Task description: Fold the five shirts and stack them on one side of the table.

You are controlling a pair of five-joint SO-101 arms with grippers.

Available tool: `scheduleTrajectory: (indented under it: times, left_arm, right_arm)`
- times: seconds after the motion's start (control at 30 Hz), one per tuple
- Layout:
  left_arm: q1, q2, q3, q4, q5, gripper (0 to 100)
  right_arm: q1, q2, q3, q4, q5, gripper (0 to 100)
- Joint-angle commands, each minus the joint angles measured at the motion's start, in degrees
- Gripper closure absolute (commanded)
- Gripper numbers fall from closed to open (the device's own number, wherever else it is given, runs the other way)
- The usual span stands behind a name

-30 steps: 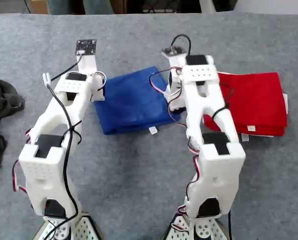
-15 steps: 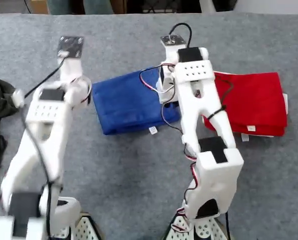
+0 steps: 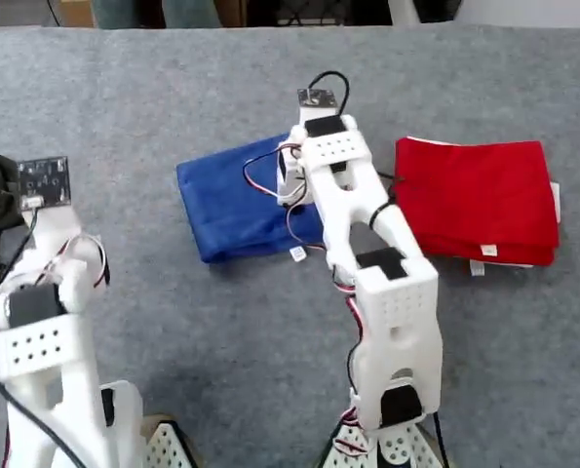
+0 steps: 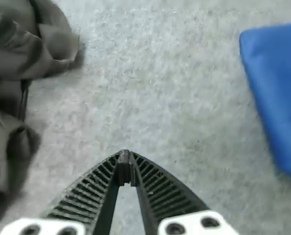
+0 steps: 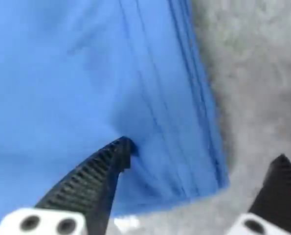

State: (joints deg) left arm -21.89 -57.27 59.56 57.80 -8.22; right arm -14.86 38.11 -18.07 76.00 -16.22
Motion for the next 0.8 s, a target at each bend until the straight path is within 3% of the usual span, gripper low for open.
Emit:
scheduleTrajectory:
  times: [0.0, 0.27, 0.5, 0.77]
  left_arm:
    - [-0.84, -4.13, 1.19, 1.76, -2.46, 97]
    - [-0.84, -7.91, 3.03, 1.85, -3.52, 97]
    - [-0.92, -7.91, 3.03, 2.20, -3.25, 97]
    - [-1.01, -7.91, 2.95, 7.91, -3.52, 97]
  right_arm:
    - [-0.44, 1.63, -2.68, -1.85, -0.53, 62.9]
    - [-0.44, 2.15, -2.51, -1.23, 2.55, 96.3]
    - [-0.26, 1.98, -5.49, 5.36, 3.34, 97.7]
    - [1.58, 2.15, -23.52, 18.64, 3.52, 98.5]
